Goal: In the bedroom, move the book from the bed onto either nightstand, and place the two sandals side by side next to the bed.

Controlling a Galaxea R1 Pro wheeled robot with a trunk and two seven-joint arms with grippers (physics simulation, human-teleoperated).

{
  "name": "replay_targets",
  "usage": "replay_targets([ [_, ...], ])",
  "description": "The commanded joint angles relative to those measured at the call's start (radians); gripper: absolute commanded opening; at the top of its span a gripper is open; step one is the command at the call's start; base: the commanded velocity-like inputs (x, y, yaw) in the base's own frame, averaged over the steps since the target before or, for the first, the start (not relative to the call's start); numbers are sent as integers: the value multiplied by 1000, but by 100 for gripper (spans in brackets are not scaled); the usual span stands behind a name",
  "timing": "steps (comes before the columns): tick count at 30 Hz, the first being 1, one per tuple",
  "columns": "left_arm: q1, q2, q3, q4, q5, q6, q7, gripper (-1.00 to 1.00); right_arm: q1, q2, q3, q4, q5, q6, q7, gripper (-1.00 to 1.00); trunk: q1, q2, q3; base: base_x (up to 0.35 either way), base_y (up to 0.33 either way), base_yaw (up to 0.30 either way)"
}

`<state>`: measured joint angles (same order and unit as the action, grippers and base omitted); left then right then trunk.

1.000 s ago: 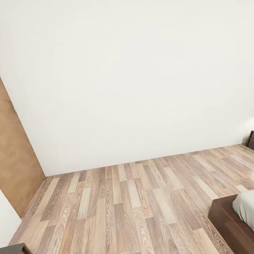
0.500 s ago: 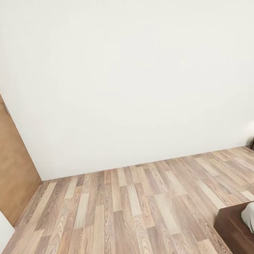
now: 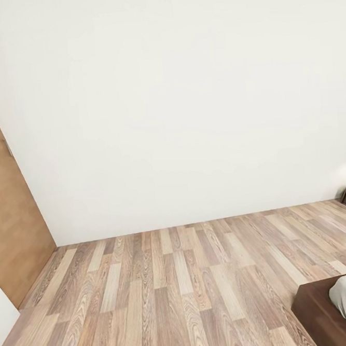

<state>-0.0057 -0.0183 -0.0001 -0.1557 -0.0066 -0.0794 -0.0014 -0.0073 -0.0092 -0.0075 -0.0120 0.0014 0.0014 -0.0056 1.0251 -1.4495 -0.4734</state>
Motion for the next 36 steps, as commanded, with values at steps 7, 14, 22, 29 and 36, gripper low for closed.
replay_targets([
  [7,-1,0,0,1,0,-3,0,100,0,1,-2,0,0,0,-2,100,0,0,-1,0,0,0],
  [14,-1,0,0,1,0,-2,0,100,0,0,-2,0,-1,0,-2,100,0,0,-1,0,0,0],
  [22,-1,2,1,-166,5,5,2,100,0,0,-2,-2,-1,-1,-5,100,0,0,-1,0,0,0],
  [29,-18,-10,2,-442,8,99,1,100,0,0,-2,-4,-1,-17,-7,100,0,0,-1,0,0,0],
  [36,-146,-18,1,-597,68,312,-277,100,0,-1,-2,-24,-1,-21,-7,100,0,0,-1,0,0,0],
])
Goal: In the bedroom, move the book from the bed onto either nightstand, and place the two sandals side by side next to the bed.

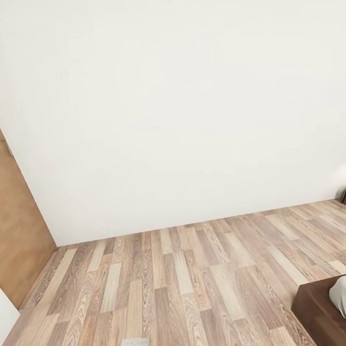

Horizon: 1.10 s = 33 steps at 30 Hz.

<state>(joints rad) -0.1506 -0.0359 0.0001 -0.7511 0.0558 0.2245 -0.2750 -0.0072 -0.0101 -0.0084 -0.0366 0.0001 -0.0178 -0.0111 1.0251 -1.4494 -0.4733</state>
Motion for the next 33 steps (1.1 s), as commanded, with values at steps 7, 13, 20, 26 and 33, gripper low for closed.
replay_targets([
  [7,-49,30,3,-9,23,71,-422,100,0,-4,-1,-77,1,-1,8,100,0,-1,-1,0,0,0],
  [13,-50,49,40,9,31,53,-456,100,0,-45,0,-404,9,52,9,100,0,-1,-1,0,0,0],
  [20,-51,54,105,12,30,49,-460,100,0,-98,6,-741,28,252,159,100,0,-1,-1,0,0,0],
  [26,-51,54,120,12,30,49,-464,100,-2,-182,6,-934,191,325,632,100,0,-1,-1,0,0,0],
  [33,-50,54,121,13,30,49,-466,100,-3,-192,7,-1030,452,333,830,100,0,-1,-1,0,0,0],
])
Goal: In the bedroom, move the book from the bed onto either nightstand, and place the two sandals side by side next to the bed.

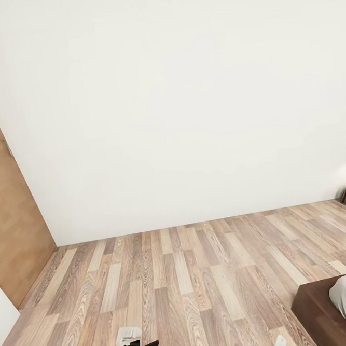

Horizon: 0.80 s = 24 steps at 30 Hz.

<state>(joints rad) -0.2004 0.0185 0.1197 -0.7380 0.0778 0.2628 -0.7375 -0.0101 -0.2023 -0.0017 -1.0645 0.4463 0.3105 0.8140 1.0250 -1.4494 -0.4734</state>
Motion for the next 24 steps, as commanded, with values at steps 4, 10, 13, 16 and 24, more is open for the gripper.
replay_targets([
  [4,-1,0,2,0,8,10,-3,100,-2,5,-1,-26,264,9,15,100,0,-1,-1,0,0,0],
  [10,-1,0,3,0,8,10,1,100,-7,17,-1,-44,512,32,13,100,0,-1,-1,0,0,0],
  [13,-1,0,4,0,8,10,3,100,-9,22,-2,-97,543,41,12,100,0,-1,-1,0,0,0],
  [16,-1,0,4,0,8,11,4,100,-16,23,-4,-154,551,63,11,100,0,-1,-1,0,0,0],
  [24,-1,-1,3,0,9,10,4,100,-67,25,-6,-198,558,99,-170,100,0,-1,-1,0,0,0],
])
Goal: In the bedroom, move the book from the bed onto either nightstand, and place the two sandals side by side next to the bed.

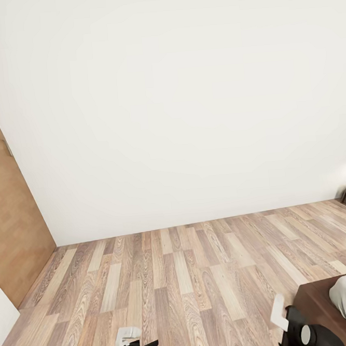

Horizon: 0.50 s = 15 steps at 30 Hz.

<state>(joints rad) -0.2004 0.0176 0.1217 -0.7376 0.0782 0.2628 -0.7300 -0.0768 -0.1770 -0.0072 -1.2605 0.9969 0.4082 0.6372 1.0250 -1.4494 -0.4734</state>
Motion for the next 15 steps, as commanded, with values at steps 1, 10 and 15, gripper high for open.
replay_targets([
  [1,-1,0,1,0,8,10,-3,100,-1,0,0,-1,8,2,-16,100,4,-8,-4,0,0,0],
  [10,-1,0,2,0,8,10,-3,100,-3,2,5,1,8,2,-57,100,38,-71,-32,0,0,0],
  [15,-1,1,3,0,9,11,-3,100,-3,2,6,1,7,3,-55,100,57,-106,-48,0,0,0],
])
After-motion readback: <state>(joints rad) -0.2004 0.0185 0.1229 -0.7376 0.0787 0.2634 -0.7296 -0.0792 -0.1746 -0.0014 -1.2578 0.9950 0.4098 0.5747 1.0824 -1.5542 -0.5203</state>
